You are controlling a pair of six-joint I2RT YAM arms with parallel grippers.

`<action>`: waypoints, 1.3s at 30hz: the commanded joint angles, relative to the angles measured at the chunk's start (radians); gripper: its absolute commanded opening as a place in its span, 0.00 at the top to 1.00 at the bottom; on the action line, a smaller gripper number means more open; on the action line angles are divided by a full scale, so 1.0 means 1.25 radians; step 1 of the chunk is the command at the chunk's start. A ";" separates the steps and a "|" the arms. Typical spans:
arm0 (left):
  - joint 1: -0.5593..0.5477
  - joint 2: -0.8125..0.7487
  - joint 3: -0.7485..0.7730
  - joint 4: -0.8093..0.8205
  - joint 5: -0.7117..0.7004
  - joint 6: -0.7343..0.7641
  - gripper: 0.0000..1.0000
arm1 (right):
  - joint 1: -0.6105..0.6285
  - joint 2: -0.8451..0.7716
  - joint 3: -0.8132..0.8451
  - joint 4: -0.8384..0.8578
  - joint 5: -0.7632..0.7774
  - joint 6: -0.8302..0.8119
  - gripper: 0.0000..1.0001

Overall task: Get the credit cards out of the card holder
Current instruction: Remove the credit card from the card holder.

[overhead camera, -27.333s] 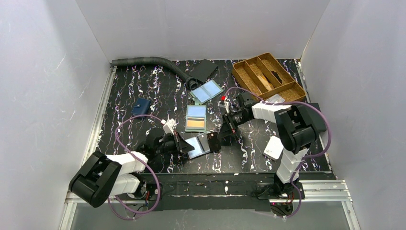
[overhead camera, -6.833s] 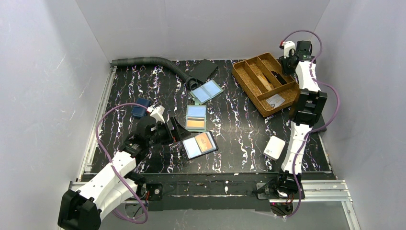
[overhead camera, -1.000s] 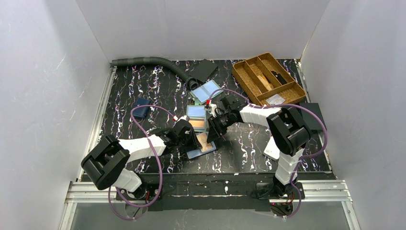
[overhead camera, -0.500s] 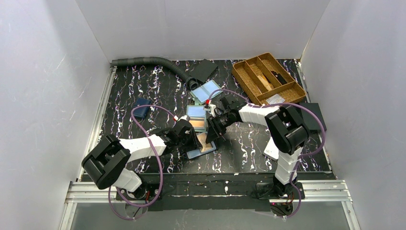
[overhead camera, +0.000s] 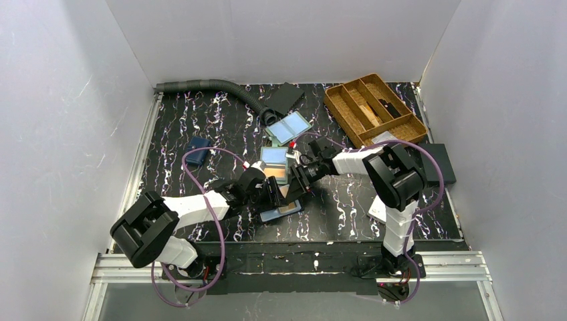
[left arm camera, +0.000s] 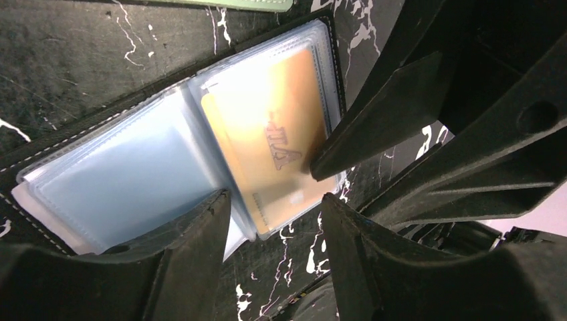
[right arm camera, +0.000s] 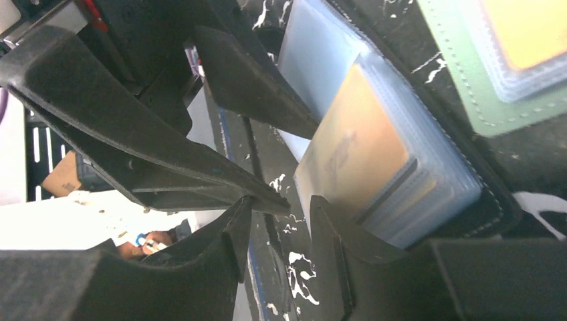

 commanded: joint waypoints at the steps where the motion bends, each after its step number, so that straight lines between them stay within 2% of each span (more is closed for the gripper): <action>1: -0.003 -0.013 -0.028 -0.013 0.027 0.019 0.44 | 0.031 0.029 -0.004 0.072 -0.082 0.071 0.54; 7: -0.002 -0.010 -0.030 -0.007 0.042 0.023 0.39 | 0.037 0.016 0.004 0.072 -0.092 0.079 0.54; 11: -0.001 -0.026 -0.042 -0.007 0.030 0.015 0.40 | 0.037 -0.025 0.055 -0.057 -0.027 -0.060 0.54; 13: 0.000 -0.042 -0.050 -0.007 0.018 0.009 0.44 | 0.036 -0.037 0.080 -0.124 0.032 -0.118 0.54; 16: 0.006 -0.070 -0.063 -0.009 -0.001 0.001 0.55 | 0.032 -0.049 0.107 -0.154 0.103 -0.165 0.54; 21: 0.017 -0.104 -0.082 -0.009 -0.007 -0.001 0.60 | 0.032 -0.050 0.167 -0.182 0.193 -0.215 0.53; 25: 0.023 -0.098 -0.084 -0.009 -0.003 0.000 0.70 | 0.032 -0.033 0.188 -0.196 0.248 -0.237 0.53; 33: 0.024 -0.049 -0.059 -0.008 0.006 0.020 0.76 | 0.031 -0.016 0.205 -0.211 0.289 -0.263 0.51; 36: 0.025 -0.036 -0.056 -0.009 0.003 0.023 0.77 | 0.029 -0.019 0.200 -0.207 0.282 -0.262 0.51; 39: 0.026 -0.020 -0.057 -0.009 -0.001 0.020 0.83 | 0.027 -0.012 0.194 -0.204 0.256 -0.254 0.50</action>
